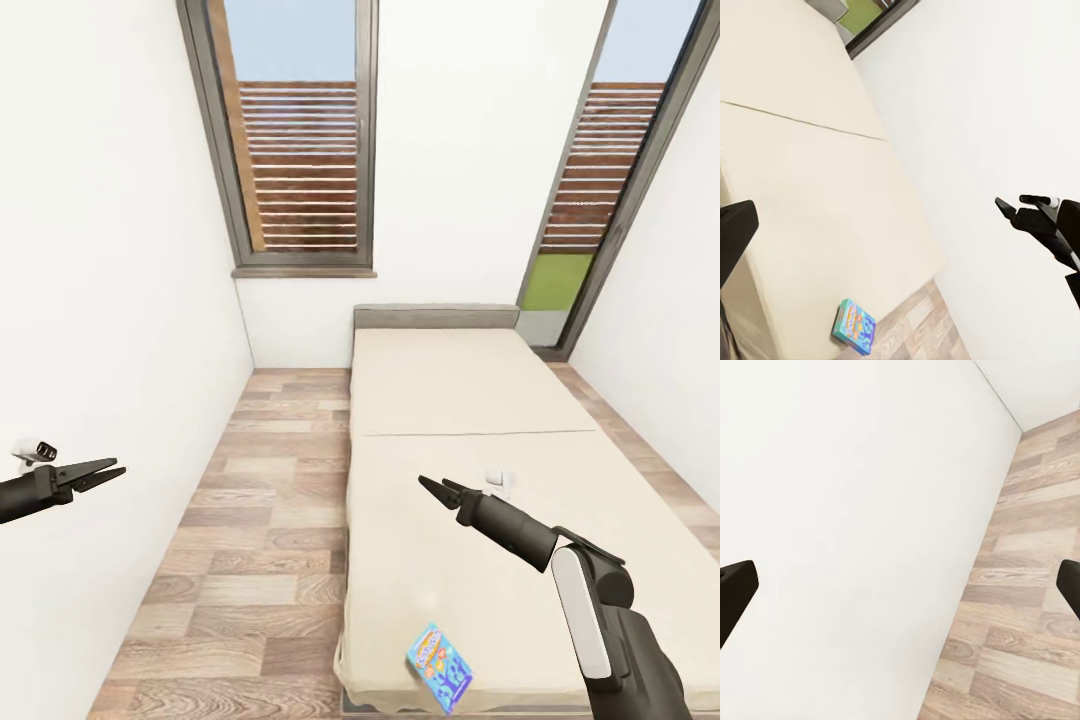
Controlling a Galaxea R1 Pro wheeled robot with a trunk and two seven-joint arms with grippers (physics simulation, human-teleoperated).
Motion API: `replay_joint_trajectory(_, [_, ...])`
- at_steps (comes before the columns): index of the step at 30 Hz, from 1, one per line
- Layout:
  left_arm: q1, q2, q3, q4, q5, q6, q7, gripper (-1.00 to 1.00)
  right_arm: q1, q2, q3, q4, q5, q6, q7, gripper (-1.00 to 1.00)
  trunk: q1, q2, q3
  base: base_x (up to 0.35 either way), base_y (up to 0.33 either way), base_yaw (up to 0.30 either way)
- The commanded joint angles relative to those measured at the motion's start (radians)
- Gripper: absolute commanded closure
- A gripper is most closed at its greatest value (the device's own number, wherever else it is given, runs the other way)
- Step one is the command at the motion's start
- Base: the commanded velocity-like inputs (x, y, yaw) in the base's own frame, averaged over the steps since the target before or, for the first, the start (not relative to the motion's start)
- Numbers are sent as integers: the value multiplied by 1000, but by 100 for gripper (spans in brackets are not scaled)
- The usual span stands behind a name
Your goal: Put all the toys in the child's room - the three board games (two on the bed and one on the table), the two jigsaw puzzles on the table, and the tennis ball on the table - inside the toy box on the table in the child's room.
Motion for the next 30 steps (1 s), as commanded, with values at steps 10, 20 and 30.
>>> replay_joint_trajectory(10, [-1, 0, -1, 0, 1, 11, -3, -100, -1, 1, -2, 0, -6, 6, 3, -100, 1, -2, -2, 0, 17, 0])
replay_joint_trajectory(20, [-1, 0, -1, 0, 1, 11, -3, -100, -1, 1, -2, 0, -9, 5, -5, -100, 1, -2, -2, 0, 0, 0])
replay_joint_trajectory(30, [-1, 0, -1, 0, 1, 11, -3, -100, -1, 1, -2, 0, -11, 4, -7, -100, 1, -2, -2, 0, 10, 0])
